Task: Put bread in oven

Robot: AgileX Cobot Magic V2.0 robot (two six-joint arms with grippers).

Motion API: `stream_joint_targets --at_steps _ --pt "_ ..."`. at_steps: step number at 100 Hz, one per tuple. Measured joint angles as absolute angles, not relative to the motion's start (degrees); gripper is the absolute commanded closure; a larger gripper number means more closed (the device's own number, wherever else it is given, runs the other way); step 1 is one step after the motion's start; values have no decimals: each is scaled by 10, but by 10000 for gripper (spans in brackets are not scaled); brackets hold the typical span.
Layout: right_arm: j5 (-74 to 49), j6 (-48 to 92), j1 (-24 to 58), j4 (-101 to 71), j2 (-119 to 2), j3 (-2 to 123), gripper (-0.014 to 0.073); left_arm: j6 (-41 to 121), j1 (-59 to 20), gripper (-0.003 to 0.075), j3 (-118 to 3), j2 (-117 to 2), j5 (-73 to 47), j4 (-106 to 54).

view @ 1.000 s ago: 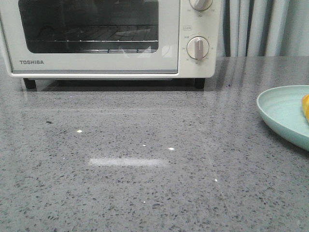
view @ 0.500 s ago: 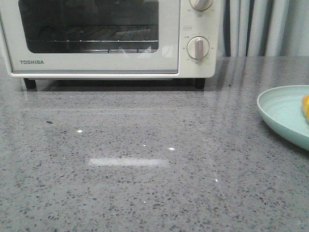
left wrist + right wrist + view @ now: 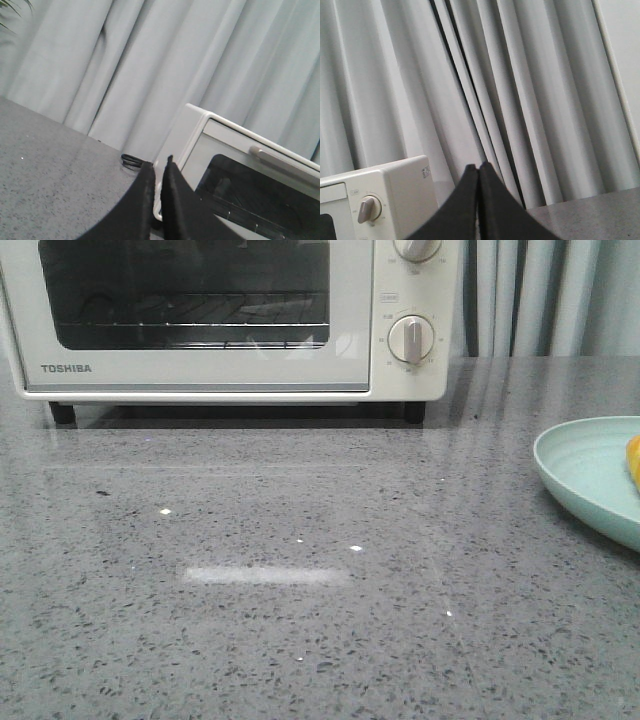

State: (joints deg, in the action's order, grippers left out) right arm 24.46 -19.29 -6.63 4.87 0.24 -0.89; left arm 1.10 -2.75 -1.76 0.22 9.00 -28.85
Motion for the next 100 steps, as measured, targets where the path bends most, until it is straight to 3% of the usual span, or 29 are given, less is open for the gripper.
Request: stream_joint_targets --at_steps 18,39,58,70,81,96,100 --pt "184 -232 -66 48 2 10 638 11 -27 740 -63 2 20 -270" --pt "16 -236 -66 68 0 146 638 12 -27 740 -174 -5 -57 -208" --pt "-92 -237 -66 72 -33 272 637 57 -27 739 -303 -84 -179 -209" --pt "-172 -209 -52 67 -77 344 637 166 -27 724 -401 -156 -286 -274" --pt "-217 -130 -23 23 -119 392 637 292 -27 601 -477 -209 -351 -371" --pt "-251 -36 32 -49 -173 447 637 375 -27 253 -545 -267 -408 -432" --pt "-258 -24 48 -57 -185 461 637 381 -27 201 -556 -278 -414 -438"
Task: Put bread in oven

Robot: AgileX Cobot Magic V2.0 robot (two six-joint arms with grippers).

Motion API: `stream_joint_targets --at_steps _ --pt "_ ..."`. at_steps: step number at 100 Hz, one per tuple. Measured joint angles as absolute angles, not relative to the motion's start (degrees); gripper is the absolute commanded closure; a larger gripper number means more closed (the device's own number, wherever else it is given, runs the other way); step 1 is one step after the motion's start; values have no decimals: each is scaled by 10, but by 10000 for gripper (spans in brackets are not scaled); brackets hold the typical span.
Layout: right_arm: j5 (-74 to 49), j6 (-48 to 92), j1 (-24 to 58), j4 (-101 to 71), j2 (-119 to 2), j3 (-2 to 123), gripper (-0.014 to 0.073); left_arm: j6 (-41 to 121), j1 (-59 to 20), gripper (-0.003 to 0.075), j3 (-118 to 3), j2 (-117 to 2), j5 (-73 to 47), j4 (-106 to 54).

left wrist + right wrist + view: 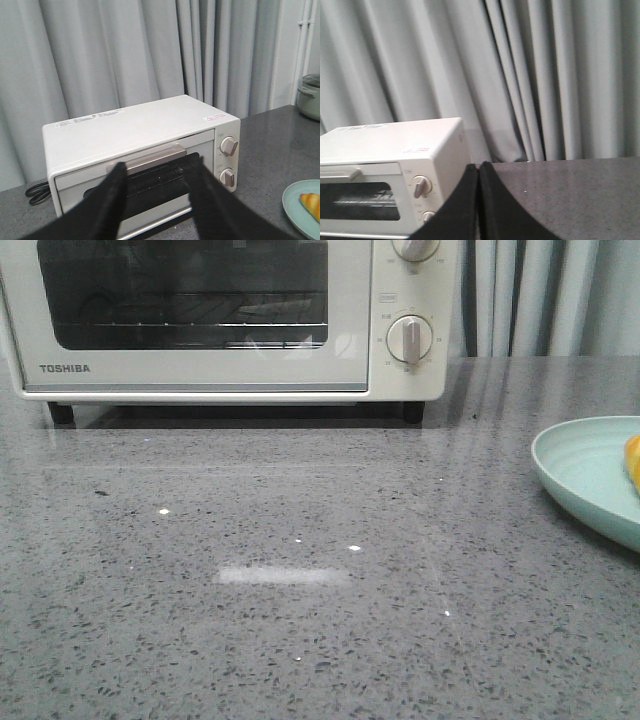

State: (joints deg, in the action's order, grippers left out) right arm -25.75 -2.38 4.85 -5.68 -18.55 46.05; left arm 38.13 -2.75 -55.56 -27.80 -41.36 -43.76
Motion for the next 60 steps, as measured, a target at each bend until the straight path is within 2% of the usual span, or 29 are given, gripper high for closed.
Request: stream_joint_targets --at_steps 3,9,31,45,52,60 --pt "-262 -19 59 -61 -193 469 637 383 -27 176 -560 -284 -416 -442" --pt "-269 -13 84 -63 -208 486 637 386 -30 177 -565 -295 -419 -457" --pt "-301 -4 152 -67 -258 535 637 388 -34 292 -565 -349 -459 -486" --pt "-334 26 177 -67 -302 558 632 395 -34 313 -565 -402 -482 -523" --pt "-356 49 184 -67 -326 572 584 407 -34 313 -565 -424 -482 -538" --pt "-375 60 187 -67 -352 588 472 427 -34 313 -565 -442 -480 -557"
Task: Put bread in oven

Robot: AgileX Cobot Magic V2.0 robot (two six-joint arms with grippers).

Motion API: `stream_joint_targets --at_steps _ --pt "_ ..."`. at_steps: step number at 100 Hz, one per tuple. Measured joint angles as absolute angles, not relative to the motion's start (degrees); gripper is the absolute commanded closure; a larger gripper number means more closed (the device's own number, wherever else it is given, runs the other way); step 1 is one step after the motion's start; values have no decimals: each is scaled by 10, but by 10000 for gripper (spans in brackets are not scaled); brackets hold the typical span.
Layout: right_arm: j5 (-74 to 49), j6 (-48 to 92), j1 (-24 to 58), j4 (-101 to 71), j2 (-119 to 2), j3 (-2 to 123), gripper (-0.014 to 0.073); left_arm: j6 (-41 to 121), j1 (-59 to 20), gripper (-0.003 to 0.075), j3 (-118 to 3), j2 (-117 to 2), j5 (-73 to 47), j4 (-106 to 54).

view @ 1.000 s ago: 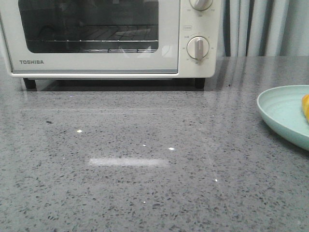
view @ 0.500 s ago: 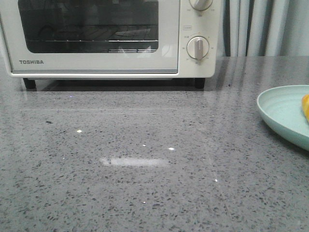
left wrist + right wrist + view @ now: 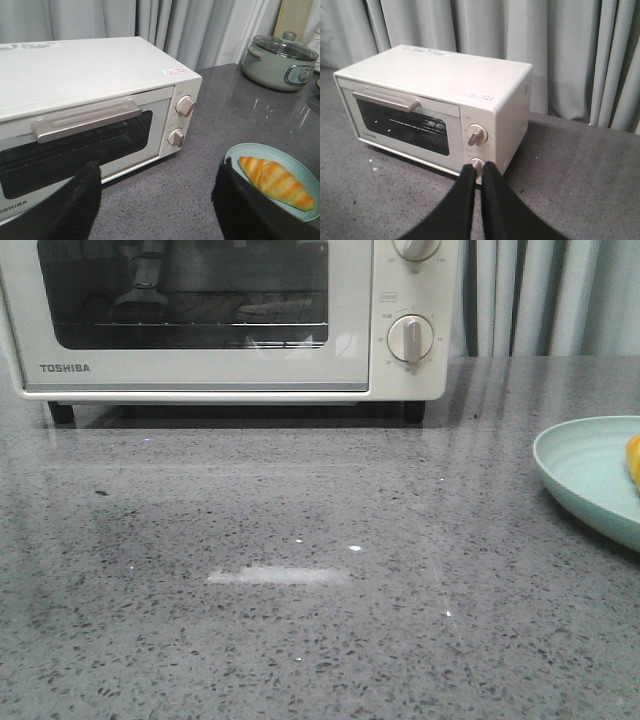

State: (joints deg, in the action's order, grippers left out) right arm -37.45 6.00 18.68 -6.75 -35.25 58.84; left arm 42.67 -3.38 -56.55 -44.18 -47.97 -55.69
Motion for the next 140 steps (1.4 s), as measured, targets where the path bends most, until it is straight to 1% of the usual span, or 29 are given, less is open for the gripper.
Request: stream_joint_targets --at_steps 4,11,24,29,46,61,73,95,107,140 --pt "-379 64 187 -67 -365 597 421 438 -34 314 -565 -451 -477 -569" --pt "-381 66 187 -67 -382 609 370 462 -34 314 -565 -467 -470 -595" --pt "-380 67 187 -67 -412 630 362 504 -34 316 -565 -502 -461 -649" --pt "-380 68 187 -67 -422 638 362 514 -34 328 -569 -516 -459 -664" --pt "-375 73 187 -67 -456 652 368 538 -35 438 -594 -572 -454 -685" --pt "-364 77 187 -67 -473 655 368 553 -42 489 -633 -615 -453 -694" --pt "-355 77 187 -67 -478 655 368 565 -69 539 -667 -648 -449 -696" --pt "-351 78 187 -67 -478 655 368 581 -126 666 -718 -712 -446 -699" --pt "-351 78 187 -67 -478 655 368 583 -140 740 -724 -740 -441 -685" --pt "-355 78 187 -67 -478 655 368 601 -140 740 -724 -758 -333 -642"
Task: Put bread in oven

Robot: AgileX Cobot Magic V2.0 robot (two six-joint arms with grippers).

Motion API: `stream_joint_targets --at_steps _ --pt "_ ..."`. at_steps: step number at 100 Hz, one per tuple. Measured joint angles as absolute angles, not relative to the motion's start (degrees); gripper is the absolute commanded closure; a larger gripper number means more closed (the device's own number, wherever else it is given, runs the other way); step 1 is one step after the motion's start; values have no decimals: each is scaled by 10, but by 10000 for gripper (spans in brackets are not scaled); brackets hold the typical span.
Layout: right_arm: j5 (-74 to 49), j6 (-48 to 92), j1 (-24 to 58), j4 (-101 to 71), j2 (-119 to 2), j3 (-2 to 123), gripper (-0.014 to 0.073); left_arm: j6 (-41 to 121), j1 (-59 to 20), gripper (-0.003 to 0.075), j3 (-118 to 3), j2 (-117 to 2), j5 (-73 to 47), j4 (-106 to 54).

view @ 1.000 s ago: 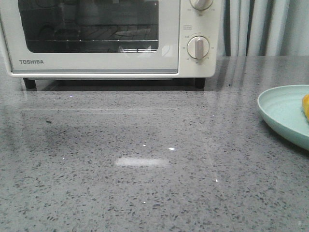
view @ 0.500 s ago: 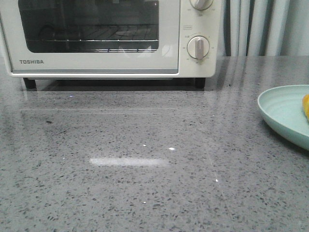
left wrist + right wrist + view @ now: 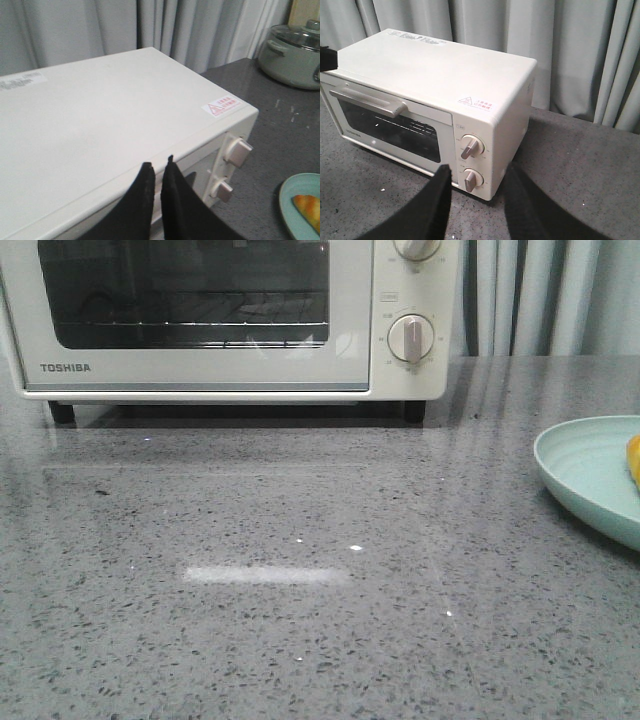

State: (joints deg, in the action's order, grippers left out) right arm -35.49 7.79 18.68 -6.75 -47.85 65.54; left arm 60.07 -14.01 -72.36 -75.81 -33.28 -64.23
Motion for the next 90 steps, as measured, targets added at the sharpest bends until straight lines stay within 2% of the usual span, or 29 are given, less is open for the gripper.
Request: stream_joint_targets --at_steps 29,64,90 --pt "-356 78 187 -67 -478 655 368 657 -151 740 -688 -766 -283 -669" --pt "-360 78 187 -67 -478 655 368 855 -156 740 -633 -766 -233 -859" --pt "-369 78 187 -67 -478 655 368 880 -156 740 -630 -769 -227 -883"
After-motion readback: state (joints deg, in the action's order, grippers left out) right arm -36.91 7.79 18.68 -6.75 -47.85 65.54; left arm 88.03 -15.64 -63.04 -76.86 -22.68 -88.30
